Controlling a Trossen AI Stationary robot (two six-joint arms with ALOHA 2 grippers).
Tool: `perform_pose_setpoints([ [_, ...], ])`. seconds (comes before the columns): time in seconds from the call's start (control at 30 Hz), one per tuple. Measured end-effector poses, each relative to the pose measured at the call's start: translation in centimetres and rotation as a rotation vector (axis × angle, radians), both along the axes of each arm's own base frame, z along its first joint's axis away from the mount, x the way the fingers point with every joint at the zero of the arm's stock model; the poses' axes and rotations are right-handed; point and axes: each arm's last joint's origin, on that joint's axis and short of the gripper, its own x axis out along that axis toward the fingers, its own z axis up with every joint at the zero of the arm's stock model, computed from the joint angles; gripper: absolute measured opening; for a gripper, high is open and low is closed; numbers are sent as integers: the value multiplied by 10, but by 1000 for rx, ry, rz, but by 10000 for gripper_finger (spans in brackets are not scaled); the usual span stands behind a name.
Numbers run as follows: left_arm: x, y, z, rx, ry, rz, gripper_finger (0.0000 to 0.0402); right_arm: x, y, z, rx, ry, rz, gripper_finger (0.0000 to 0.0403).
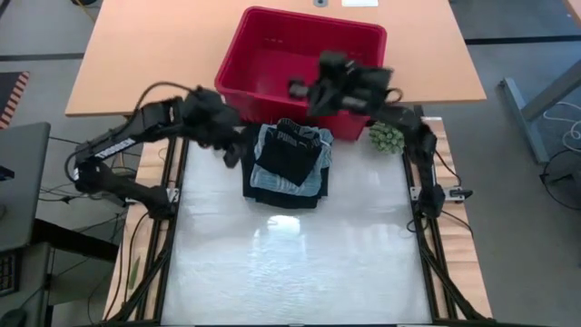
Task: Fold Laundry from Bin
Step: Adjust the red laundry bin
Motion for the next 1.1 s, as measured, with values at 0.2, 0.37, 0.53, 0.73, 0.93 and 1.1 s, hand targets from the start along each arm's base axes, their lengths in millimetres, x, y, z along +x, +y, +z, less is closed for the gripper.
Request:
perform_pose_setpoints([
  [0.2, -17, -11, -7, 35, 85, 45, 206, 46, 80, -56, 57, 108, 199, 30],
  [0.37, -31, -15, 0, 50, 58, 44, 206, 47, 113, -92, 128, 151, 276, 19],
  [0.53, -44, -19, 2, 48, 81, 37, 206, 21, 107, -140, 227, 272, 192, 17],
  [0.73, -57, -26, 11, 71, 9, 43, 206, -21, 87, -184, 322, 604, 4, 17],
  [0.93, -58, -23, 12, 141, 19, 108, 206, -74, 64, -171, 192, 885, -266, 17],
  [1.1, -45, -20, 13, 177, -8, 102, 206, -141, 33, -176, 39, 1164, -809, 19],
])
